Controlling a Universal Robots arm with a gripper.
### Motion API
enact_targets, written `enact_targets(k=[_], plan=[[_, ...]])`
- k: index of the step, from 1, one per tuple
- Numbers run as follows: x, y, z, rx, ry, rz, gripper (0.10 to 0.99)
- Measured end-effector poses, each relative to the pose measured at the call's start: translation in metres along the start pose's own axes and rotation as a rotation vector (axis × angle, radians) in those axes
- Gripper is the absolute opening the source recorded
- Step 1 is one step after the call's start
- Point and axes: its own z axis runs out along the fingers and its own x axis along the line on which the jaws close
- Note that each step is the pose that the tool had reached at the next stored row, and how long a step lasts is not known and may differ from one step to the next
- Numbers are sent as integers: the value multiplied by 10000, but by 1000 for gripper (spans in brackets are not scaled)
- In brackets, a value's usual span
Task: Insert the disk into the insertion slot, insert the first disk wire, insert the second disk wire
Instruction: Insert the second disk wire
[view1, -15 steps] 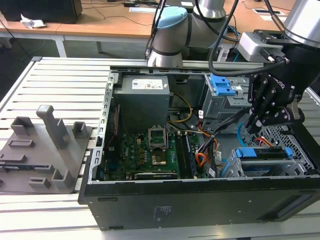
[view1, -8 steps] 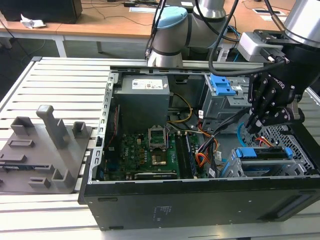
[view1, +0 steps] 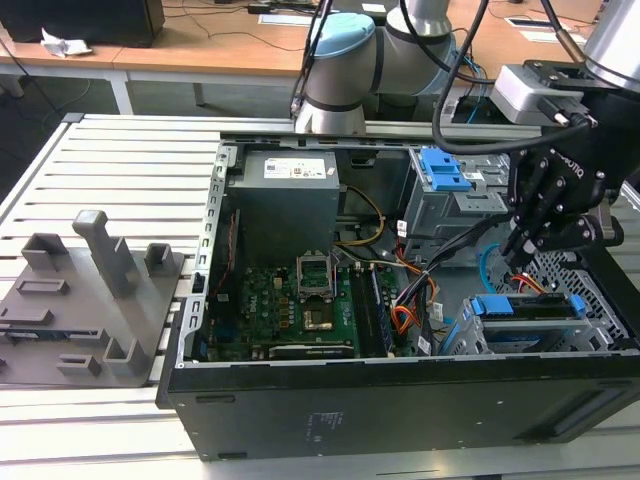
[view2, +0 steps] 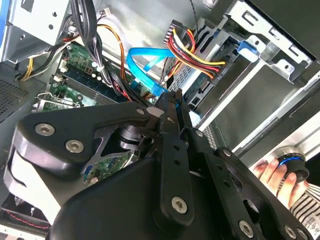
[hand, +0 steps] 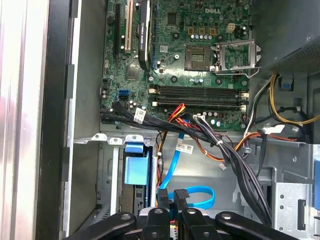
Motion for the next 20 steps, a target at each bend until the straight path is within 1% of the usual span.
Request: enact_targets(k=[3, 5, 13, 15, 17, 20], plan=[[24, 0, 0, 0, 1, 2, 161], [82, 1, 3, -1, 0, 0, 161], [186, 4, 9, 0, 0, 11, 161], [237, -1, 13, -2, 0, 39, 161], [258, -22, 58, -6, -18, 64, 161], [258, -55, 113, -12, -21, 67, 161]])
